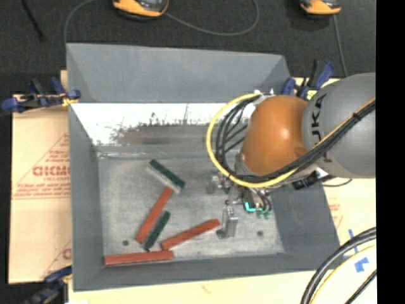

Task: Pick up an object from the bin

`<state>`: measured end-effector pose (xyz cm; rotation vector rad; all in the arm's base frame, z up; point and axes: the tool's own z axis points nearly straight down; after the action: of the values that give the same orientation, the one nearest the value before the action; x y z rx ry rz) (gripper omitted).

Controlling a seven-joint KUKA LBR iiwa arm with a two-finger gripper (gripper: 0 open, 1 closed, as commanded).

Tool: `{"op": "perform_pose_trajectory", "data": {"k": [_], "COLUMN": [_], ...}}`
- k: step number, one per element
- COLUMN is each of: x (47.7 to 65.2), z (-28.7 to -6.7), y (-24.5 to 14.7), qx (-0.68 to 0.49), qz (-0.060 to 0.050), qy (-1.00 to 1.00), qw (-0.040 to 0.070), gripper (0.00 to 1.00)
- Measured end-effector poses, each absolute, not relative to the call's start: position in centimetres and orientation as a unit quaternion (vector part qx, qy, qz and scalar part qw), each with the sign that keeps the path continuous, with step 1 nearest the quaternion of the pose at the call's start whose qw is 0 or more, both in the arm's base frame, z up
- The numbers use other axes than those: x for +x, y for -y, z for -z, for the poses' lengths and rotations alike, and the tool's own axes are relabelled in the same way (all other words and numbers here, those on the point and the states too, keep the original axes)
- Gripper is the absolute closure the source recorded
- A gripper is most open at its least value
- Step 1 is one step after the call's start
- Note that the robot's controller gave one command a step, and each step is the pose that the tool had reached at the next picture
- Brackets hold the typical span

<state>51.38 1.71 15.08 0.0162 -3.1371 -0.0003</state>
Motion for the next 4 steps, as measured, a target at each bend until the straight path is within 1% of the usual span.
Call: {"op": "perform_pose_trajectory", "data": {"k": [1,2,3,4], "x": [49.8,48.1,48.2,48.7], "z": [-6.8,-10.1,-10.0,-7.1], "y": [-3.5,-4.2,-2.9,-3.9], "qx": [0.093,0.03,-0.009,0.08], "qz": [0.0,0.0,0.0,0.0], "qy": [0.996,1.0,1.0,0.997], "qw": [0.001,0.0,0.001,-0.003], "gripper": [0.0,0.0,0.0,0.0]}}
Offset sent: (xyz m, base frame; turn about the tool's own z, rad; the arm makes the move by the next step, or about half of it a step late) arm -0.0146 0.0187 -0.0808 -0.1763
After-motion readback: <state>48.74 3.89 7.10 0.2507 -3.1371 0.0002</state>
